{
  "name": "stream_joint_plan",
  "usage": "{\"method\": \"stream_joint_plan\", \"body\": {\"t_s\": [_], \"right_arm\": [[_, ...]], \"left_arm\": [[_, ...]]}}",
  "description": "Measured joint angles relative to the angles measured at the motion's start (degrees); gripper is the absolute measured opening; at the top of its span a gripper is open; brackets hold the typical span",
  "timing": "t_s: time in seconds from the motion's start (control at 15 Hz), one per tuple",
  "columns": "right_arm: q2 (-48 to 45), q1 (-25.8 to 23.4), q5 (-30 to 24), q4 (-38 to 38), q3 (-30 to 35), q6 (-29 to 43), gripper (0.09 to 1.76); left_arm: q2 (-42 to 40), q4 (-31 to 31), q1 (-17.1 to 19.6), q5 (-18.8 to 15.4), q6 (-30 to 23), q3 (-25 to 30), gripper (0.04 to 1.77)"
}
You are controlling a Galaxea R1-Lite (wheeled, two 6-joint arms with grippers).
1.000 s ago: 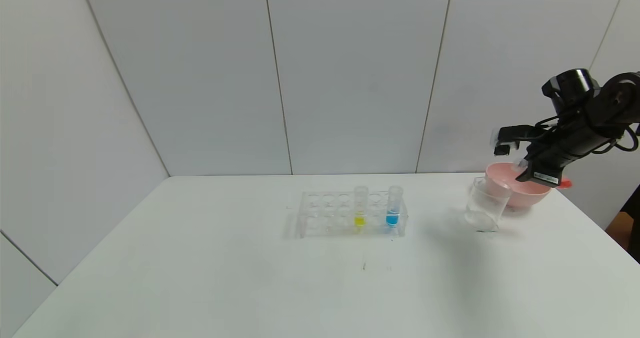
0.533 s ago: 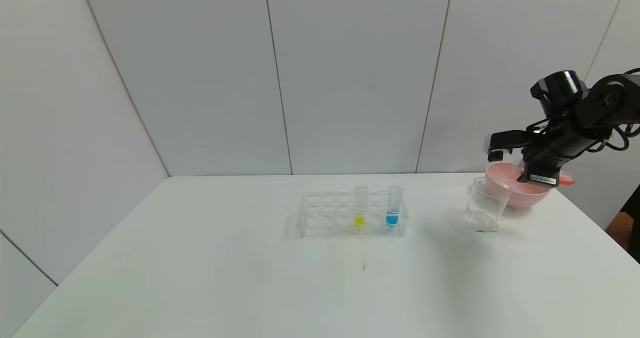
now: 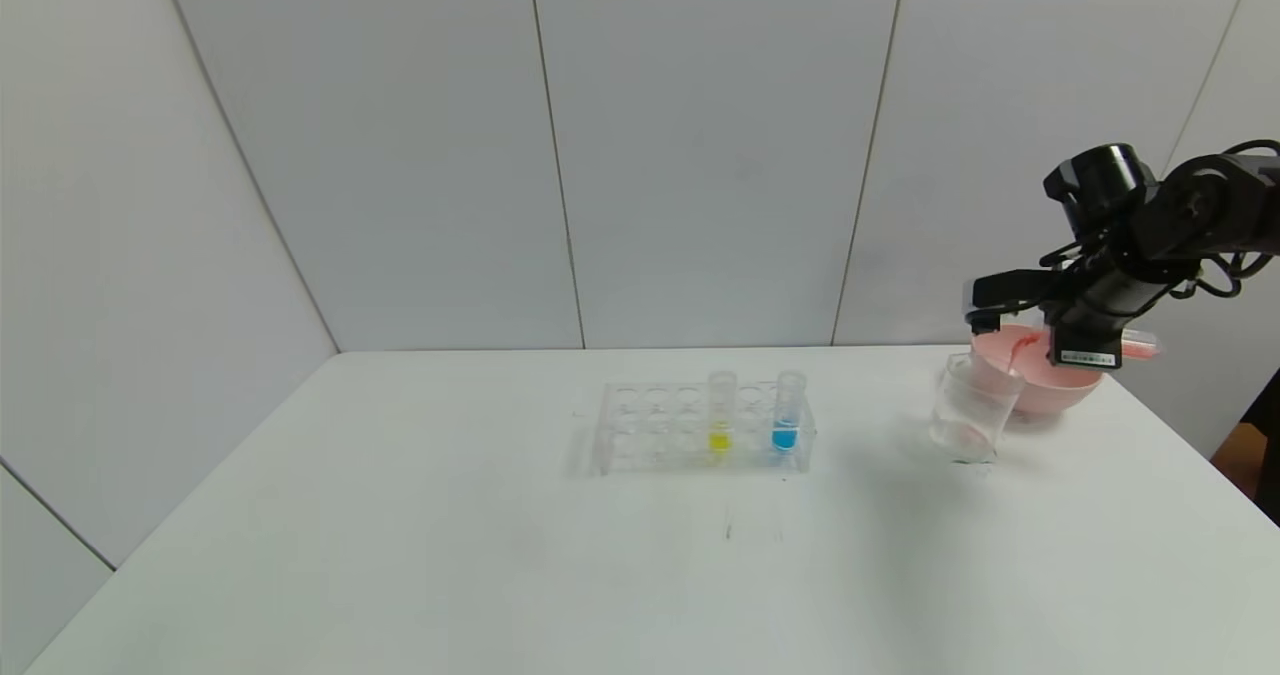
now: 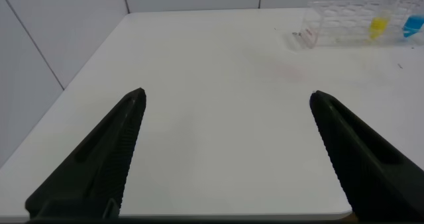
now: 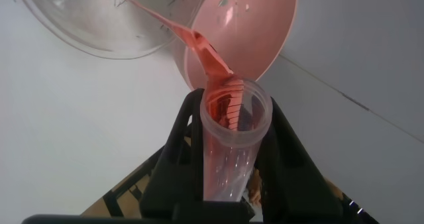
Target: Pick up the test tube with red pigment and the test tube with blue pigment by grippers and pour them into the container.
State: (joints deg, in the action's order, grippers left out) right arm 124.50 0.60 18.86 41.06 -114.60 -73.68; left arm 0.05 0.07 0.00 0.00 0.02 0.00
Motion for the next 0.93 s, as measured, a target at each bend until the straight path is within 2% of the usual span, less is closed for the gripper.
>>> {"method": "stream_joint_plan", "body": {"t_s": [0.47,0.67,0.93], "right_arm": [[0.5,0.9,0.9,-2.1,0.0,-1.6,0.53],[0.6,1.4,5.1,-2.8,0.0,-3.8,0.53],[0.7,1.8,6.9,-3.6,0.0,-5.3,0.53]], "left_arm": [[0.0,0.0,0.0,0.0,0.0,0.0,1.76],[0.0,0.0,0.0,0.0,0.0,0.0,1.76],[0.0,0.0,0.0,0.0,0.0,0.0,1.76]]}}
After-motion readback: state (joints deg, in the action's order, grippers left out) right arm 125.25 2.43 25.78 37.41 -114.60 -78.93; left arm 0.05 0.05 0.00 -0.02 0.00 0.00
